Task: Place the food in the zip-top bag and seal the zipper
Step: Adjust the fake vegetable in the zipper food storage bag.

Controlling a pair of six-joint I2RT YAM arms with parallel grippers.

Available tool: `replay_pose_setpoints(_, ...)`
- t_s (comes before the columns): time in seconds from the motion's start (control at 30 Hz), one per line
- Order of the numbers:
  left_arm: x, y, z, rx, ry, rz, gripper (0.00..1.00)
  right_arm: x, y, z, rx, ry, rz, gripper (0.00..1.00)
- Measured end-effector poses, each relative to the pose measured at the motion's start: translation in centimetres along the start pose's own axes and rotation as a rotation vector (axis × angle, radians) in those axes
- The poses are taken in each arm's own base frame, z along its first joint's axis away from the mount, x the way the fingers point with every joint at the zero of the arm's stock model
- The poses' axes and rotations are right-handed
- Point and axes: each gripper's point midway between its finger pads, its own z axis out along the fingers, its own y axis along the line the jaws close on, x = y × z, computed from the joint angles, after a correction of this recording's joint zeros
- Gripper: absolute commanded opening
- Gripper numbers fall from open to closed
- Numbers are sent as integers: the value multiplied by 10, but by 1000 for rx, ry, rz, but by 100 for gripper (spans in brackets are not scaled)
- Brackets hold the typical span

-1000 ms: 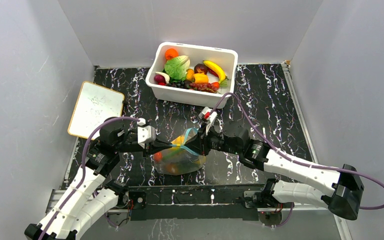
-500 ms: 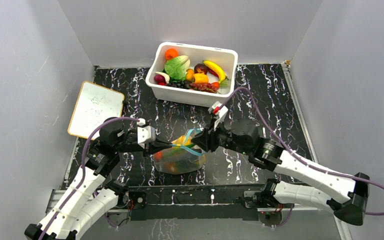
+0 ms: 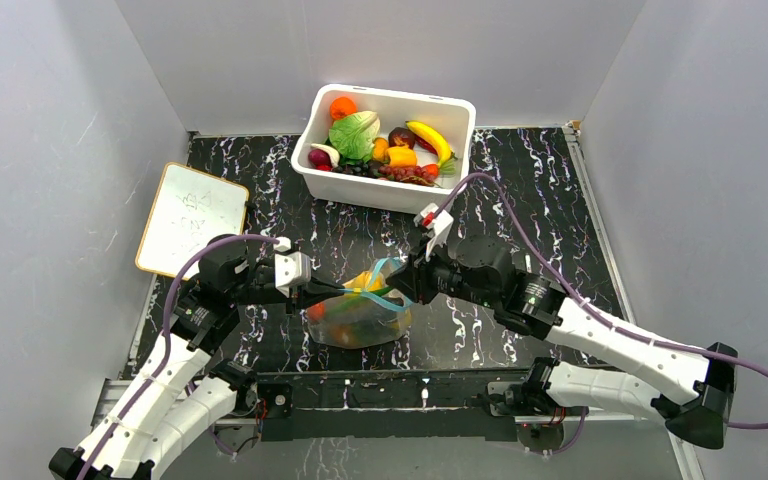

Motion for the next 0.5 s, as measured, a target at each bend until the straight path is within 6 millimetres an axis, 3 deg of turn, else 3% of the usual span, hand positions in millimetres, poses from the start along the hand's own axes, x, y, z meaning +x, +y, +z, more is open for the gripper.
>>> replay_pose_setpoints(0.27,0,0,0,-1,0,2,0,38,-12,10,27,92,16,10)
replay_pose_setpoints(0.4,0,0,0,-1,0,1,0,41,-17,10,51,111,2,20)
replay_pose_setpoints(0.5,0,0,0,0,0,1,0,29,-20,3,79,101,-24,29)
